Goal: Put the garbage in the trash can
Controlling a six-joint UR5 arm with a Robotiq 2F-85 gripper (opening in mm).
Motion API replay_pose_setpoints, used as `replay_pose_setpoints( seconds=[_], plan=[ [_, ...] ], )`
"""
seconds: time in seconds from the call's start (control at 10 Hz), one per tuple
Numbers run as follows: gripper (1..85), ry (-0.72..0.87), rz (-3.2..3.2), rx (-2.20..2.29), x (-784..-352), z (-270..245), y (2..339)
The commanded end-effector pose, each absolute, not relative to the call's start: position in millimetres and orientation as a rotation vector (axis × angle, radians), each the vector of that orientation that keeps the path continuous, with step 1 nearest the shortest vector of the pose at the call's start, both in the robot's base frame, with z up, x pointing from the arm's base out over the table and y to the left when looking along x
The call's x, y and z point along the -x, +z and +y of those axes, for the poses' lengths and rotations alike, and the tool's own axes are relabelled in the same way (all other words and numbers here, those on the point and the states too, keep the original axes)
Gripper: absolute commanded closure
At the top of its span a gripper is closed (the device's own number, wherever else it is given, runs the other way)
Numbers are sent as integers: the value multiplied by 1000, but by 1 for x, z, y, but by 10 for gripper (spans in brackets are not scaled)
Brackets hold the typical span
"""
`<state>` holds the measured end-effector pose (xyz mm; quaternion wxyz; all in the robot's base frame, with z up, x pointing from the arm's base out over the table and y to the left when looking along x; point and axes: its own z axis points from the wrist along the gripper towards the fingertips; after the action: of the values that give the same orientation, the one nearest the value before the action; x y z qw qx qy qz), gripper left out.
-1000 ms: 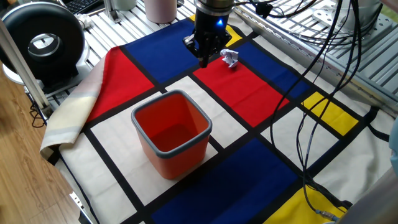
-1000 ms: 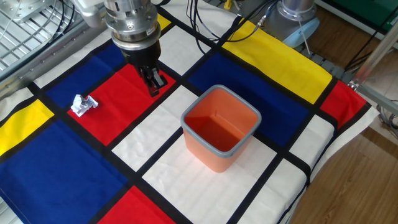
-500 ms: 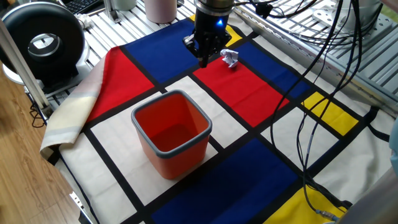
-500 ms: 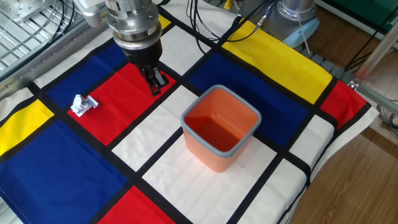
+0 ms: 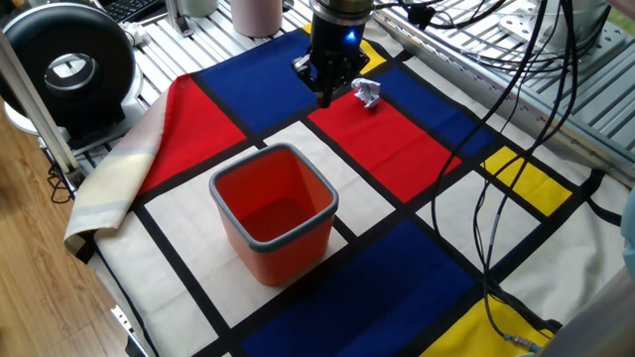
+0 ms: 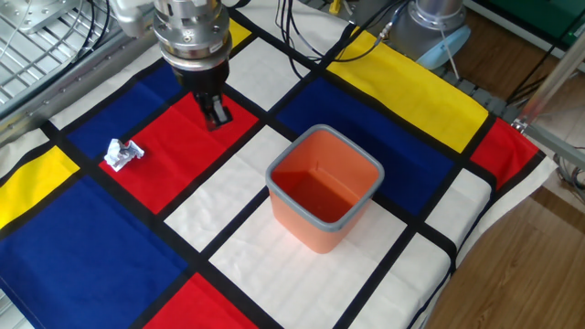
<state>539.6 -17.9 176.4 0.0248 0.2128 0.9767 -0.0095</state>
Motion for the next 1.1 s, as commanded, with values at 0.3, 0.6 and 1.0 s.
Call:
replay_pose_setpoints(
  seconds=[0.3,0.6,1.0],
  plan=[
    [847,-116,3099,-456,-527,-30,178],
    [847,-105,3088,-303,-542,-93,157],
    [847,-65,3085,-165,-563,-151,139]
  ],
)
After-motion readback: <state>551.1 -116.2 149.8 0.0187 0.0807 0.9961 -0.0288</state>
